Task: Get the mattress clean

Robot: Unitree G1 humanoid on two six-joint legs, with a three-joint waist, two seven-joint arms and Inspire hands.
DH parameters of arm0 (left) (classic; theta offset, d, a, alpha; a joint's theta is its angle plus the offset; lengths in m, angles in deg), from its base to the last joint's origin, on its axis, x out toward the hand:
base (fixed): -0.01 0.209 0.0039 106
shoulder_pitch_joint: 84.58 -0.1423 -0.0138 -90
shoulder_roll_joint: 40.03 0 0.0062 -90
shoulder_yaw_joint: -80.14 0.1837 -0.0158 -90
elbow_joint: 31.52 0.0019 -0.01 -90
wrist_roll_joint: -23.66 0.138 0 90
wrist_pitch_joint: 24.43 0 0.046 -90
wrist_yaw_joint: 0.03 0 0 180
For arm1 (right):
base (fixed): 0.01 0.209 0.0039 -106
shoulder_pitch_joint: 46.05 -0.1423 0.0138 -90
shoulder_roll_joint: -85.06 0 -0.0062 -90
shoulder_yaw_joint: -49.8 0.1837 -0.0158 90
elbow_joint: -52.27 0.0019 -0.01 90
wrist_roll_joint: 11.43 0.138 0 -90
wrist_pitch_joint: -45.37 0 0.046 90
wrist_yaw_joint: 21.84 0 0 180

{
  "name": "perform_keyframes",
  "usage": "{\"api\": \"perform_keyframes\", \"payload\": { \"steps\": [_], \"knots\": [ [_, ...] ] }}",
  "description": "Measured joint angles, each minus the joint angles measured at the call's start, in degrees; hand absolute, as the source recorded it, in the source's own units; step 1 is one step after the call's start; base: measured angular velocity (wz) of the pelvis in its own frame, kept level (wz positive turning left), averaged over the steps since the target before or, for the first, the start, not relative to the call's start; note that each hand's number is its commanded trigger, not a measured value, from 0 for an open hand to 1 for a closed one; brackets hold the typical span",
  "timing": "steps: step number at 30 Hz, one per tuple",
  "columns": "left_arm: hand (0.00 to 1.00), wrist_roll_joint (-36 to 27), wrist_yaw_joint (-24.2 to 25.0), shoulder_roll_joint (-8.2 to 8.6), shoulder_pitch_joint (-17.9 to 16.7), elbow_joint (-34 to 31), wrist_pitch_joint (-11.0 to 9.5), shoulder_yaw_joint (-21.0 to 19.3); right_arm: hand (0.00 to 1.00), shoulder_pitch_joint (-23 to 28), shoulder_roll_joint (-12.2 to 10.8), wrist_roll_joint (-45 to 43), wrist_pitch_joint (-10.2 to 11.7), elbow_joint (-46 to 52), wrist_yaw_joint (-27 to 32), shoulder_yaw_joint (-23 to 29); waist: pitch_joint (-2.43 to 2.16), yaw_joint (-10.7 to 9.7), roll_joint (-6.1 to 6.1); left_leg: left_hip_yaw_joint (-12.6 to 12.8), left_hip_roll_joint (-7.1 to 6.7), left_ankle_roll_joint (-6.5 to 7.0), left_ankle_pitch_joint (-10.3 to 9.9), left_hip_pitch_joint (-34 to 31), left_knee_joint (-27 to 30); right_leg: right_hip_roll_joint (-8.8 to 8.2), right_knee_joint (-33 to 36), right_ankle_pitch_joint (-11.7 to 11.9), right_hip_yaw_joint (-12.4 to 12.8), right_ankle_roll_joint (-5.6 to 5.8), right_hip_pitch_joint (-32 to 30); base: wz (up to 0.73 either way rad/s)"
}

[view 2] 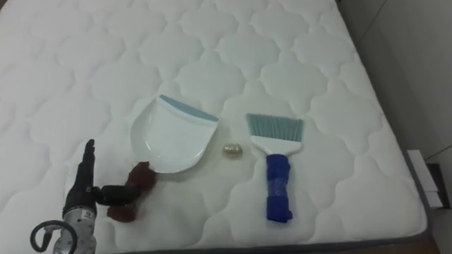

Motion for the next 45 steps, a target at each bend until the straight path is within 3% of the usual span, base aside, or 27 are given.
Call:
{"api": "perform_keyframes", "payload": {
  "steps": [15, 24, 25, 28, 33, 38, 40, 41, 42, 43, 44, 45],
  "knots": [
    [0.0, 0.0, 0.8, -0.19, 3.7, 3.8, 0.1, 2.7, 0.0, -1.4, 0.0, 0.4, -0.1, -1.1, 1.1, -1.9, 0.21, -1.0, 0.33, 0.8, 0.08, -0.01, 0.0, -1.3, 0.0, 0.01, 0.1, 0.0, 0.6, 0.0, -1.7, -0.02],
    [0.0, 0.0, 0.3, -0.18, 6.1, 10.8, 0.1, 3.0, 0.0, -2.3, 0.0, 4.9, -0.1, -2.8, 2.9, -4.2, 0.31, -0.9, 0.25, 1.0, 0.24, 0.0, 0.0, -3.2, 0.0, 0.12, 1.2, 0.0, 1.4, -0.01, -4.5, -0.03],
    [0.0, 0.0, 0.2, -0.18, 7.0, 12.4, 0.0, 3.0, 0.0, -2.4, 0.1, 5.7, -0.1, -2.8, 2.9, -5.3, 0.53, -0.9, 0.19, 1.0, 0.26, 0.0, 0.0, -3.3, 0.0, 0.13, 1.2, 0.0, 1.4, -0.02, -4.6, -0.06],
    [0.0, -0.1, 0.2, -0.2, 8.0, 14.8, 0.0, 3.2, 0.0, -2.9, 0.1, 7.0, -0.1, -2.9, 2.9, -6.2, 0.62, -0.9, 0.17, 1.3, 0.29, 0.0, 0.0, -3.7, 0.0, 0.15, 1.2, 0.0, 1.5, -0.01, -5.1, -0.04],
    [0.0, -0.5, 0.3, -0.19, 9.6, 19.8, -0.3, 4.4, 0.0, -4.7, 0.2, 7.0, -0.8, -3.2, 2.7, -8.3, 0.69, -1.0, 0.11, 1.0, 0.47, 0.0, 0.0, -5.2, 0.0, 0.15, 1.4, 0.0, -0.4, -0.02, -6.7, -0.02],
    [0.0, -0.6, -0.5, -0.15, 10.9, 22.6, -1.4, 4.7, 0.0, -5.3, 0.1, 8.3, -0.7, -3.6, 2.9, -9.0, 0.76, -0.8, 0.05, 0.9, 0.88, -0.02, 0.0, -5.3, 0.0, 0.4, 2.6, 0.0, -0.7, -0.02, -7.6, -0.02],
    [0.0, -0.6, -1.4, -0.03, 10.9, 23.1, -1.7, 4.8, 0.0, -5.9, 0.0, 8.8, -0.7, -3.8, 3.5, -10.0, 0.79, -0.3, -0.01, -0.6, 1.12, -0.1, 0.1, -5.3, 0.0, 0.56, 4.7, 0.0, -0.6, -0.04, -9.0, -0.24],
    [0.0, -0.6, -2.0, 0.03, 11.0, 23.3, -1.7, 4.8, 0.0, -6.2, 0.0, 8.9, -0.7, -3.9, 4.1, -10.1, 0.87, 0.3, -0.14, -2.9, 1.55, -0.28, 0.2, -5.1, 0.0, 0.61, 7.7, -0.1, -0.8, -0.21, -10.7, -0.42],
    [0.0, -0.5, -2.4, 0.52, 11.0, 23.7, -1.7, 4.8, 0.0, -6.5, 0.0, 9.4, -0.4, -4.0, 4.9, -10.1, 1.21, 0.7, 0.01, -7.1, 2.12, -0.39, 0.3, -4.5, -0.1, 0.7, 13.4, -0.5, -1.4, -0.9, -14.0, -0.59],
    [0.0, -0.3, -3.2, 0.16, 11.2, 24.4, -1.6, 4.5, 0.0, -7.0, 0.0, 9.9, 0.2, -3.8, 5.8, -10.2, 1.6, 1.1, 0.01, -10.8, 2.69, -0.46, 0.3, -4.7, 0.3, 1.75, 11.6, -1.1, 0.6, -2.49, -16.9, -0.59],
    [0.17, -0.2, -3.7, -0.28, 11.3, 24.6, -1.7, 3.7, 0.0, -7.5, -0.1, 9.9, 0.3, -3.5, 6.0, -10.6, 1.17, 1.4, -1.03, -10.7, 2.58, -0.69, 0.2, -5.6, 0.9, 2.08, 6.8, 1.0, 1.1, -3.03, -17.7, -0.4],
    [0.77, 0.2, -4.6, -0.74, 11.8, 25.7, -1.7, 2.3, 0.0, -8.1, 0.1, 9.9, 0.5, -3.2, 6.6, -12.1, 1.7, 0.9, -0.99, -9.8, 2.66, -2.53, -1.0, -7.0, 2.2, 1.59, 3.9, 7.3, -0.7, -3.7, -18.4, 0.17]
  ]
}}
